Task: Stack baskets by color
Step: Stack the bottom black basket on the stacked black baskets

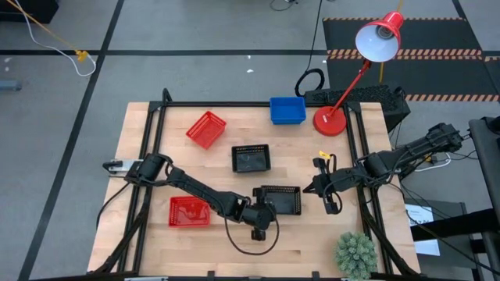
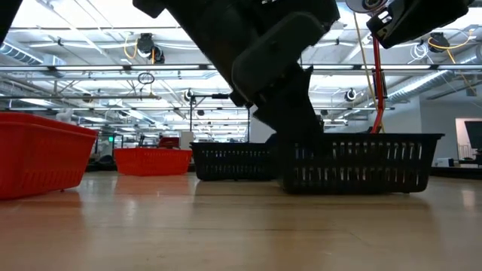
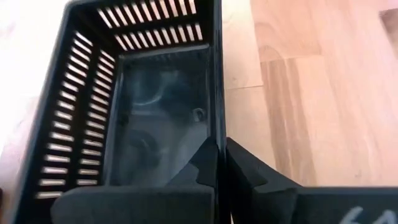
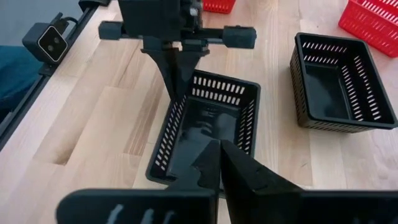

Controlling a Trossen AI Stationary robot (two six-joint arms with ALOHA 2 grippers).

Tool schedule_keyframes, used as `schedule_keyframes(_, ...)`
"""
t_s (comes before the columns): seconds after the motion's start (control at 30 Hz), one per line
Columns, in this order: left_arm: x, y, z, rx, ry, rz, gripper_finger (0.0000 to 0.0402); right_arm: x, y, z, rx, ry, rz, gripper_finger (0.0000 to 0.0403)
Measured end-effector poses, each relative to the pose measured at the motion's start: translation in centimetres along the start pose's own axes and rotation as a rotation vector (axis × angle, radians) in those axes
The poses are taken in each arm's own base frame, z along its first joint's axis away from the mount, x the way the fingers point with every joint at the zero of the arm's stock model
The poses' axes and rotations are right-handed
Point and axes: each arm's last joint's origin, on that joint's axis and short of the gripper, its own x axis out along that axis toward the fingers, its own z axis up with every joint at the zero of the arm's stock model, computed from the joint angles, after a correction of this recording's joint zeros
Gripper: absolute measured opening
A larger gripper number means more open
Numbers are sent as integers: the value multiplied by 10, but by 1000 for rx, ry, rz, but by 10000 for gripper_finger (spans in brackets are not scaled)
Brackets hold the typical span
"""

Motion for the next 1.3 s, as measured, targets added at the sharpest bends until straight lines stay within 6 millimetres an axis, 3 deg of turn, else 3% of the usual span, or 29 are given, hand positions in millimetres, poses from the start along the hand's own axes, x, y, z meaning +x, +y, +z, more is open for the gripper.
schedule_keyframes(0.23,-7,-3,4,3,-15,-9,16,0,0,0,-1,5,-2,6)
schedule_keyframes(0.43,-24,-2,11,12,-29,-14,11,0,0,-3,-6,35,-6,6)
schedule_keyframes(0.97,-87,-1,31,89,-98,26,8,-23,-4,-4,36,-40,4,6)
schedule_keyframes(1.3,-142,16,47,167,-182,77,8,-24,-5,-5,50,-36,4,6)
